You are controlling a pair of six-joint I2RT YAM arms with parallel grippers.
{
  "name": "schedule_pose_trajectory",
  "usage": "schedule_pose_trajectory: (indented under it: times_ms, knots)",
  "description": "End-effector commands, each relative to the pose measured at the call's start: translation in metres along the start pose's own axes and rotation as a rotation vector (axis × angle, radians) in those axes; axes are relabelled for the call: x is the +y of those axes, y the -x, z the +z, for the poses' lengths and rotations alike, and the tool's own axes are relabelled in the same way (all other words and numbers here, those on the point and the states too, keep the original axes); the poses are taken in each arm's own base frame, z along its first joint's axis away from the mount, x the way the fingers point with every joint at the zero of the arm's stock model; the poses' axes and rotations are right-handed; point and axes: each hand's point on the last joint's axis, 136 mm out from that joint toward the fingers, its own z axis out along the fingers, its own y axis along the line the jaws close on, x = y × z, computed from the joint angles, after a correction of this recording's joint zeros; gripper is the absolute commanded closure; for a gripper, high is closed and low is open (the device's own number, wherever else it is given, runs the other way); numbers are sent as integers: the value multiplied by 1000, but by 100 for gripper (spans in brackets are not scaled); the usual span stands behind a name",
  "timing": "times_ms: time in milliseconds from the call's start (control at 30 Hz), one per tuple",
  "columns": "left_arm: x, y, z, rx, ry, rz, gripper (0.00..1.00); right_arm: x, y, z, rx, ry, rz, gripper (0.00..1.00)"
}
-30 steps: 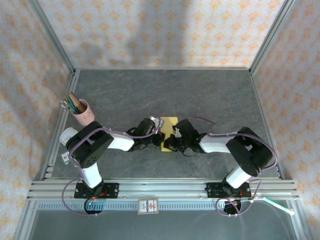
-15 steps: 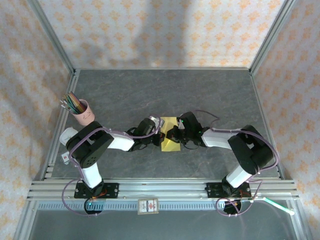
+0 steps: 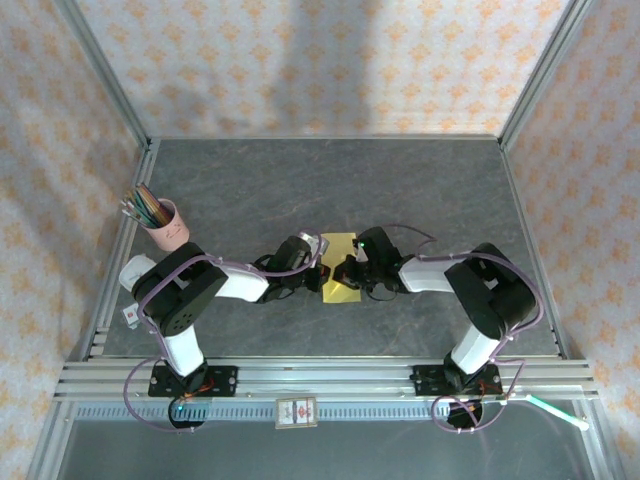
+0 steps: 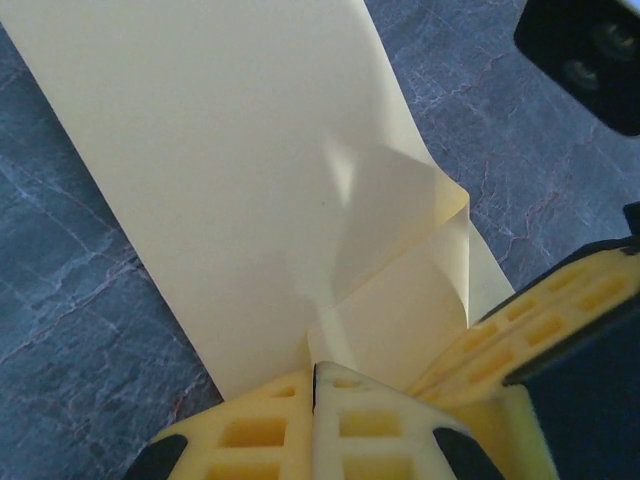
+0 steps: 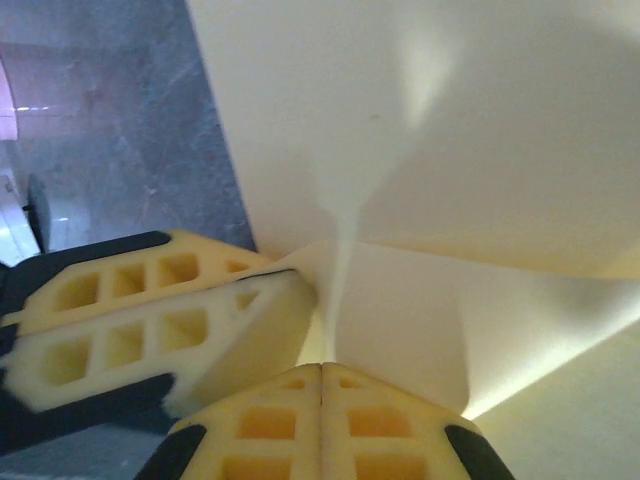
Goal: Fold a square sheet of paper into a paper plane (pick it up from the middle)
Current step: Fold the triangle a second time at the center of the table.
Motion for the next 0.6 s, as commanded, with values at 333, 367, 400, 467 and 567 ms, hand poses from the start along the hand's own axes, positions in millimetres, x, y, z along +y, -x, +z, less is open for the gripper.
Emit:
schedule_pose_trajectory:
  times_ms: [333,367,400,467,567]
  knots:
    - [40,-60,4,201,153,2,100,0,10,-8,-26,-15,-32,98]
    - [40,-60,4,202,154,3,100,4,10,-10,-26,-1,-34,98]
    - [40,-60,4,201,154,2,100,9,9,-12,-26,16,-35,98]
    - [40,-60,4,202,155,2,100,15,6,-14,-17,38,-36,98]
    - [40,-60,5,200,153,1,100,18,-2,-14,-3,48,-37,98]
